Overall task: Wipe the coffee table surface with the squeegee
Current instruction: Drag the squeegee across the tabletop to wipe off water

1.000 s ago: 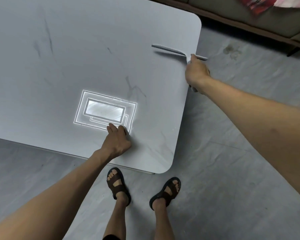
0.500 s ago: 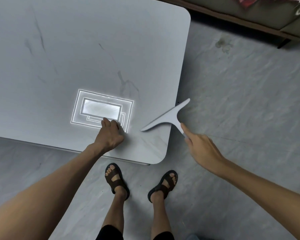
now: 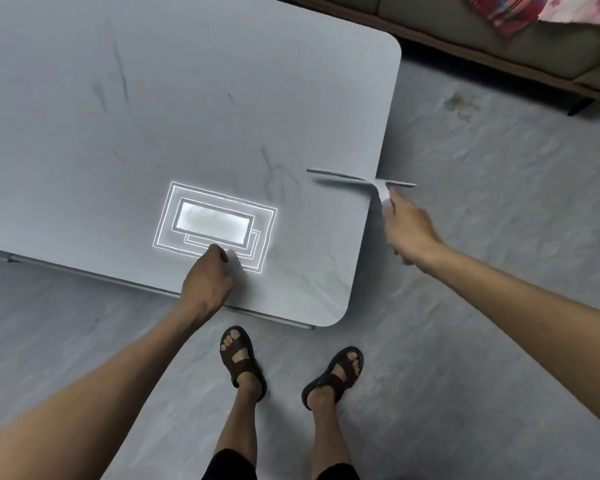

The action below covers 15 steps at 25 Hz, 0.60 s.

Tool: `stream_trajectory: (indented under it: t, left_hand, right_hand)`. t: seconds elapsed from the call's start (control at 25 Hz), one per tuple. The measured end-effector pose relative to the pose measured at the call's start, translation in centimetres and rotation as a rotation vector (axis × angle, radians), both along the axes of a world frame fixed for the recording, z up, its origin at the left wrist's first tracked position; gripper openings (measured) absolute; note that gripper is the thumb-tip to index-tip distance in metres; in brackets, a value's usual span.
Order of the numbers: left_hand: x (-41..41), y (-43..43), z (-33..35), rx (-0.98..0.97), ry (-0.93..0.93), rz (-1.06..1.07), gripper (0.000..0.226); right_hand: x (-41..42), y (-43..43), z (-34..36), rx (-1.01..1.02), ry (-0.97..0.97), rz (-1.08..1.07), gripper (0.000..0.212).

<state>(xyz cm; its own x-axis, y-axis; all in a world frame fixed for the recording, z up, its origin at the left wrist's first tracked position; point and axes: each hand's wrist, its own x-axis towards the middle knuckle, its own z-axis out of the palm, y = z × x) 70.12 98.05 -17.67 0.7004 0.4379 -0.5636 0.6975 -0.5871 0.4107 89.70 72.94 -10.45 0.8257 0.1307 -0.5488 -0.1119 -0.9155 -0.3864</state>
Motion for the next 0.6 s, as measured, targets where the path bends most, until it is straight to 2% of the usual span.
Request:
stream_trajectory:
  t: [0.12, 0.24, 0.36, 0.48, 0.6]
  left_hand:
    - [-1.3, 2.9, -0.2, 0.027, -0.049, 0.111, 0.009]
    - [-2.6, 5.4, -0.7, 0.023, -0.041, 0.165, 0.014]
    - [-3.5, 6.9, -1.5, 0.013, -0.010, 0.153, 0.029]
    - [-3.8, 7.1, -1.9, 0.005, -0.009, 0.161, 0.025]
    - [-3.9, 6.3, -1.9, -0.009, 0.021, 0.092, 0.030]
  right_hand:
    - [2.8, 7.7, -2.7, -0.062, -0.019, -0.036, 0.039]
    - [-0.1, 12.9, -4.2, -0.043, 0.028, -0.052, 0.061]
    - [-6.8, 14.0, -4.5, 0.038, -0.002, 0.248, 0.068]
    - [-12.3, 11.6, -4.7, 0.108, -0.012, 0.577, 0.061]
    - [-13.8, 6.2, -4.5, 0.025, -0.027, 0.761, 0.053]
